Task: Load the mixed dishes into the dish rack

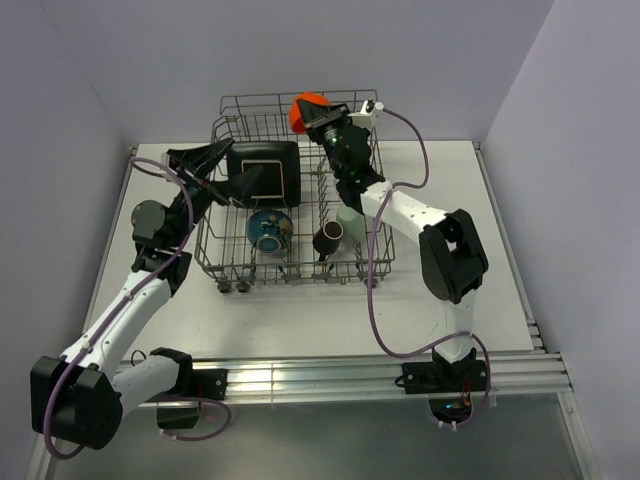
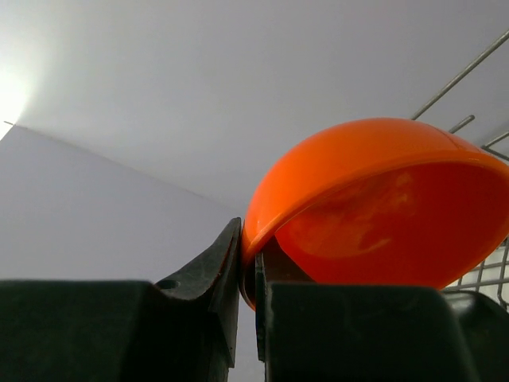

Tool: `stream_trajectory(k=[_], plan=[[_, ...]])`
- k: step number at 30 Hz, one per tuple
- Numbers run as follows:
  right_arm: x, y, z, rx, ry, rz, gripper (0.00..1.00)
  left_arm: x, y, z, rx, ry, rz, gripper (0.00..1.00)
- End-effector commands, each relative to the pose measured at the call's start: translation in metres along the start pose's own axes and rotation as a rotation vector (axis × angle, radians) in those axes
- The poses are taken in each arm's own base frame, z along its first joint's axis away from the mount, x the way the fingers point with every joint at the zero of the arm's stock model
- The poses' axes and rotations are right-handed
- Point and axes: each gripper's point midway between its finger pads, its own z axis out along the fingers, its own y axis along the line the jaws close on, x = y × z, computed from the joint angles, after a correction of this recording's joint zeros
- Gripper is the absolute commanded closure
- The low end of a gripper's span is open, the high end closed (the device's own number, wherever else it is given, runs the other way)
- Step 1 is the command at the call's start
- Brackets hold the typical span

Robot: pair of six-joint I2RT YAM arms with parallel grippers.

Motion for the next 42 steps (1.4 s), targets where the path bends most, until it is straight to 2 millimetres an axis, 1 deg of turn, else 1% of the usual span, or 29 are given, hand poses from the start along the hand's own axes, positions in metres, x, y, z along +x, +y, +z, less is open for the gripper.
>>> stream_trajectory(k=[1,2,3,4,5,6,7,9,11,12,14,15,16,17,18,20,21,22,23,24,25,26,27,29,31,32,33,42], plan=[[-0.031,0.032,0.017,-0.094,-0.088,0.030,1.00,0.001,-0.047,0.001,0.044,0.044,-0.538,0.01],[-0.032,0.030,0.020,-0.100,-0.087,0.031,1.00,-0.001,-0.046,0.002,0.045,0.037,-0.534,0.01],[-0.029,0.023,0.021,-0.096,-0.079,0.040,1.00,-0.003,-0.044,0.001,0.046,0.028,-0.531,0.01],[-0.032,0.022,0.022,-0.104,-0.090,0.049,1.00,-0.007,-0.046,0.001,0.060,0.016,-0.525,0.01],[-0.035,0.013,0.022,-0.096,-0.097,0.053,1.00,-0.009,-0.045,0.001,0.066,0.009,-0.525,0.01],[-0.038,0.011,0.022,-0.113,-0.112,0.064,1.00,-0.014,-0.043,0.000,0.071,-0.004,-0.526,0.01],[-0.038,0.003,0.022,-0.099,-0.115,0.064,1.00,-0.017,-0.045,0.000,0.092,-0.014,-0.523,0.01],[-0.040,-0.010,0.025,-0.081,-0.127,0.065,1.00,-0.022,-0.043,-0.001,0.099,-0.028,-0.524,0.01],[-0.042,-0.015,0.028,-0.083,-0.140,0.075,1.00,-0.029,-0.042,0.000,0.107,-0.040,-0.521,0.01],[-0.041,-0.026,0.031,-0.074,-0.138,0.071,1.00,-0.030,-0.042,0.000,0.106,-0.040,-0.521,0.01],[-0.043,-0.025,0.038,-0.087,-0.136,0.062,1.00,-0.035,-0.040,0.003,0.105,-0.044,-0.517,0.01],[-0.041,-0.035,0.041,-0.077,-0.134,0.050,1.00,-0.036,-0.040,0.004,0.105,-0.045,-0.517,0.01],[-0.041,-0.038,0.044,-0.071,-0.135,0.049,1.00,-0.038,-0.040,0.004,0.106,-0.048,-0.515,0.01],[-0.042,-0.036,0.047,-0.079,-0.141,0.051,1.00,-0.042,-0.036,0.006,0.101,-0.056,-0.516,0.01],[-0.040,-0.046,0.050,-0.067,-0.140,0.045,1.00,-0.044,-0.037,0.006,0.105,-0.056,-0.514,0.01],[-0.042,-0.050,0.054,-0.061,-0.147,0.043,1.00,-0.049,-0.035,0.007,0.106,-0.068,-0.516,0.01],[-0.040,-0.061,0.056,-0.044,-0.147,0.041,1.00,-0.052,-0.036,0.006,0.110,-0.072,-0.511,0.01],[-0.040,-0.063,0.058,-0.044,-0.148,0.045,1.00,-0.054,-0.036,0.006,0.110,-0.075,-0.514,0.01],[-0.037,-0.072,0.059,-0.033,-0.144,0.045,1.00,-0.056,-0.034,0.007,0.109,-0.080,-0.516,0.01],[-0.036,-0.076,0.061,-0.025,-0.144,0.043,1.00,-0.059,-0.034,0.006,0.113,-0.084,-0.516,0.01],[-0.037,-0.075,0.063,-0.028,-0.145,0.043,1.00,-0.062,-0.032,0.007,0.111,-0.089,-0.519,0.01],[-0.035,-0.082,0.065,-0.021,-0.140,0.040,1.00,-0.063,-0.032,0.007,0.112,-0.092,-0.520,0.01],[-0.036,-0.081,0.068,-0.018,-0.138,0.036,1.00,-0.065,-0.032,0.007,0.113,-0.093,-0.516,0.01],[-0.034,-0.090,0.072,-0.001,-0.134,0.018,1.00,-0.068,-0.031,0.009,0.110,-0.099,-0.516,0.01],[-0.036,-0.091,0.076,0.010,-0.137,0.010,1.00,-0.072,-0.029,0.011,0.108,-0.104,-0.518,0.01],[-0.035,-0.096,0.078,0.019,-0.136,0.007,1.00,-0.072,-0.031,0.012,0.113,-0.102,-0.518,0.01],[-0.036,-0.097,0.080,0.028,-0.141,0.005,1.00,-0.073,-0.031,0.012,0.114,-0.105,-0.515,0.01],[-0.032,-0.120,0.083,0.096,-0.138,-0.013,1.00,-0.081,-0.028,0.015,0.116,-0.117,-0.524,0.01]])
